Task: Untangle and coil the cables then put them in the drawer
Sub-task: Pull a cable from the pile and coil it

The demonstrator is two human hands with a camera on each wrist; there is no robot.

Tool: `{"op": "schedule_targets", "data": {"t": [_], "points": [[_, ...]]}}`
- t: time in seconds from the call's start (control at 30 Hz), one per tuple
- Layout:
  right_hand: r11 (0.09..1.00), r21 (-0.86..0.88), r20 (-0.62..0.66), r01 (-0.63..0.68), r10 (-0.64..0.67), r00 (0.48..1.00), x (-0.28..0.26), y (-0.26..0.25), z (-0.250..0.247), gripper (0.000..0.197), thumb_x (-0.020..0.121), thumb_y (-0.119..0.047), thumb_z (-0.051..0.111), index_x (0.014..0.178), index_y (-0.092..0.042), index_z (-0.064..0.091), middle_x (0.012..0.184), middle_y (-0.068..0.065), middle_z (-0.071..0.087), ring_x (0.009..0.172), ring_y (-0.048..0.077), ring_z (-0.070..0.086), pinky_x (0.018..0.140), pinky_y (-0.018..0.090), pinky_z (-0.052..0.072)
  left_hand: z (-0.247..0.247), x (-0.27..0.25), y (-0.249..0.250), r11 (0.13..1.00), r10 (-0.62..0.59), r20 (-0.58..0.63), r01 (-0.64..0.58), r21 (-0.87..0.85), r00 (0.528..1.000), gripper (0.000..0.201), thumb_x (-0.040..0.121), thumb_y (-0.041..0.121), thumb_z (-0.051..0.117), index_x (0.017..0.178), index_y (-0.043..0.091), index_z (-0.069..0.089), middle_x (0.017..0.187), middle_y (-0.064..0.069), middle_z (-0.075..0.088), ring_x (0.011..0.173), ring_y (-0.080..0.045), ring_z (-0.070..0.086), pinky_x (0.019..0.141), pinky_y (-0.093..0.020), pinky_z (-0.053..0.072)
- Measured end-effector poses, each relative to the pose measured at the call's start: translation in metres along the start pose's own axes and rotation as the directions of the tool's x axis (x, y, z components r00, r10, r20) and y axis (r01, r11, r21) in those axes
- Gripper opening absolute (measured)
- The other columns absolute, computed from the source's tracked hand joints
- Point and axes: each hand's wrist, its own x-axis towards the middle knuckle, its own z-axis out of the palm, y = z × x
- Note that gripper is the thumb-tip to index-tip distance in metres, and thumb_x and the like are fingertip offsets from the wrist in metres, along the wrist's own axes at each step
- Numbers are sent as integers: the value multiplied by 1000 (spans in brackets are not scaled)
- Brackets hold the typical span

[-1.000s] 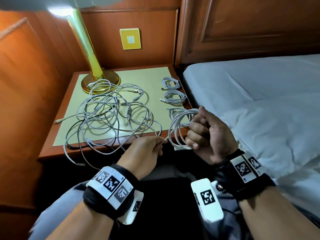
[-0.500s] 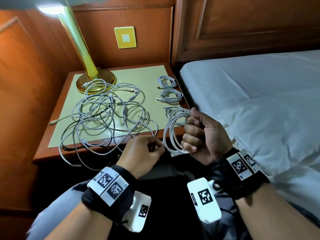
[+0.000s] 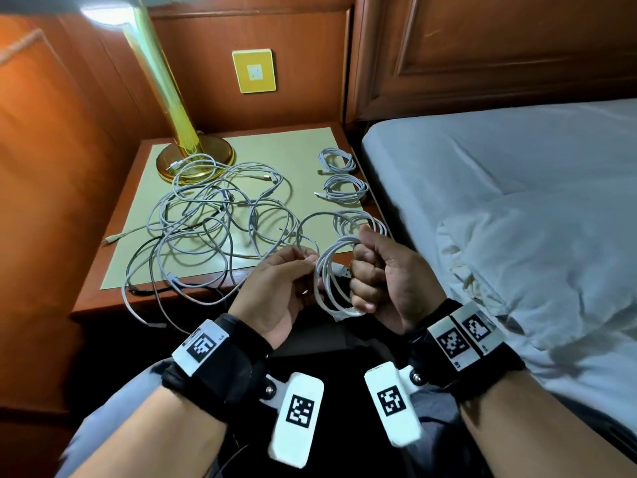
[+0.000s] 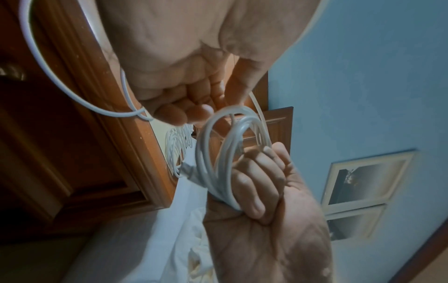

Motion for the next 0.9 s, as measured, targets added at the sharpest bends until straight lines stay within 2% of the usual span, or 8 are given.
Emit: {"op": "schedule_targets", "data": {"t": [0.13,0.33,0.4,0.5,0.6,0.73,0.83,0.9], "points": [[993,-92,-66,72,-79,995,0,4,2,43,101,-39,49,63,-22,36,47,-6,19,37,10,14,45,25,10,4,-2,1,999,-28,15,28,-46,1000,15,94,6,51,81,12,54,78,-9,50,66,-20,43,62,-31,33],[955,-221,-103,199,-226,969,7,13,4,41,101,-38,50,63,-21,49,46,-6,36,37,10,29,45,21,23,15,-5,-2,994,-25,26,28,-106,999,23,100,15,48,82,8,62,76,-9,60,69,-22,56,71,-34,47],[944,-254,-117,213,-248,962,8,15,3,42,100,-39,51,61,-24,55,48,-5,37,40,11,31,45,22,25,17,-6,-1,995,-26,45,30,-97,999,30,97,26,56,95,-3,62,83,-18,62,73,-30,61,75,-37,53],[942,-257,-141,217,-259,955,9,15,0,37,100,-40,51,70,-19,48,50,-4,37,38,11,29,45,22,25,20,-7,-1,998,-15,89,20,-54,996,50,91,24,66,114,-18,51,105,-31,51,90,-41,54,87,-48,45],[938,-267,-148,220,-266,952,9,11,-1,37,102,-39,48,72,-17,45,44,-11,41,35,6,34,46,22,26,17,-4,-3,998,26,15,-25,-62,1000,27,88,18,68,103,-3,58,92,-23,59,80,-32,58,76,-41,45],[894,-387,-161,227,-308,938,14,18,-6,39,98,-50,54,64,-33,62,51,-16,53,46,1,47,50,23,35,13,-2,-7,996,39,-47,-42,-80,998,22,95,13,62,115,5,54,87,-19,62,76,-30,60,79,-42,52],[887,-405,-179,222,-315,932,17,20,-9,35,95,-54,56,66,-35,63,54,-13,58,54,5,53,50,25,39,9,-1,-7,998,21,-85,-27,-64,996,6,100,11,53,98,6,56,81,-14,66,69,-24,63,63,-31,54],[897,-385,-189,218,-308,932,15,18,-6,35,96,-51,56,69,-29,59,50,-11,56,46,8,47,49,24,35,7,-2,-9,999,16,-109,-21,-44,994,12,100,10,54,89,13,55,80,-11,66,63,-19,63,52,-25,51]]}}
